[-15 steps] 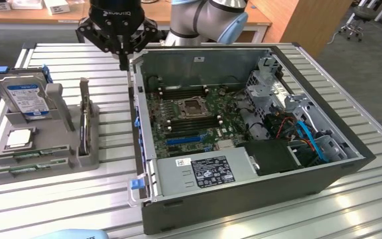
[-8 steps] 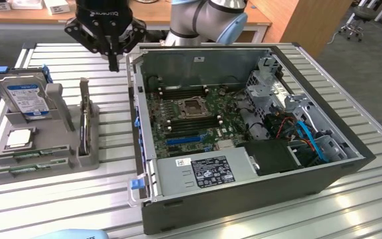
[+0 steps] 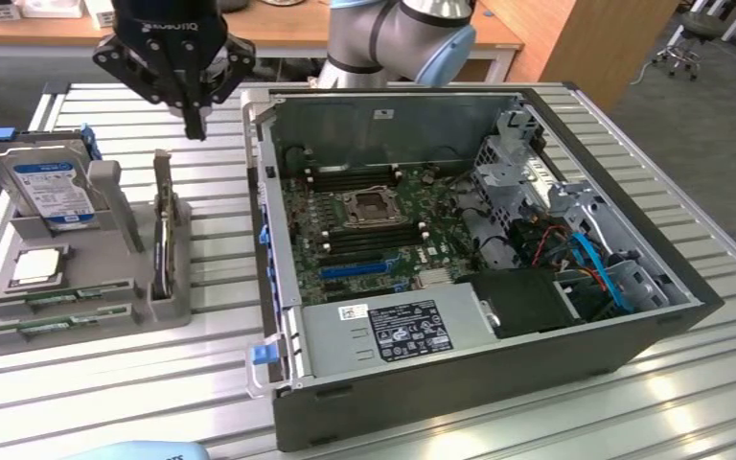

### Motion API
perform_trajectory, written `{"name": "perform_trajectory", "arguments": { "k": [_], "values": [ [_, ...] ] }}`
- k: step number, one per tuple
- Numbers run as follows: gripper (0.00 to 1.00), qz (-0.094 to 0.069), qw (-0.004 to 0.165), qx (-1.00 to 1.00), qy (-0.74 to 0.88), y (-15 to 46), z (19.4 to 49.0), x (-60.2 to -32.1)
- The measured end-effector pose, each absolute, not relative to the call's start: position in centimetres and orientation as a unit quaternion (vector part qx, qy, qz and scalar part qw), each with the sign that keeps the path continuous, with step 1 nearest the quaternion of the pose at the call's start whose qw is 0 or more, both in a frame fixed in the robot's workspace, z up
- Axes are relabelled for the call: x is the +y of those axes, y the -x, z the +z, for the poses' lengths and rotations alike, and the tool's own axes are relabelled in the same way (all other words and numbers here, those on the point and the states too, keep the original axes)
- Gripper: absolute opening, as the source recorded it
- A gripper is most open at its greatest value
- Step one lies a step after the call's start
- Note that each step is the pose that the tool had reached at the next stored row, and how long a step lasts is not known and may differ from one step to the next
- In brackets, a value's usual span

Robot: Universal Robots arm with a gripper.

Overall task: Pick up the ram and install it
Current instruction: 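Reach for the ram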

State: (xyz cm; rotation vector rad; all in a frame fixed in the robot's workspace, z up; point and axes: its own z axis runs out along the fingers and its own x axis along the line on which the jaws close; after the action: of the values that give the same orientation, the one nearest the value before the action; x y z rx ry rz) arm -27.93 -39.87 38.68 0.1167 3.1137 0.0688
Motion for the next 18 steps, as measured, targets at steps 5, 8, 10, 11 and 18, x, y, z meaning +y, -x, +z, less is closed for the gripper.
{"name": "perform_trajectory", "arguments": {
  "k": [5,8,10,11,18],
  "values": [
    [0.10,0.022,0.012,0.999,-0.037,29.3,38.6,-39.9],
    [0.10,0.022,0.013,0.999,-0.037,30.0,38.6,-39.9],
    [0.10,0.022,0.012,0.999,-0.037,30.6,38.6,-39.9],
    [0.10,0.022,0.012,0.999,-0.037,30.8,38.6,-39.9],
    [0.10,0.022,0.012,0.999,-0.037,32.5,38.5,-39.9]
  ]
}}
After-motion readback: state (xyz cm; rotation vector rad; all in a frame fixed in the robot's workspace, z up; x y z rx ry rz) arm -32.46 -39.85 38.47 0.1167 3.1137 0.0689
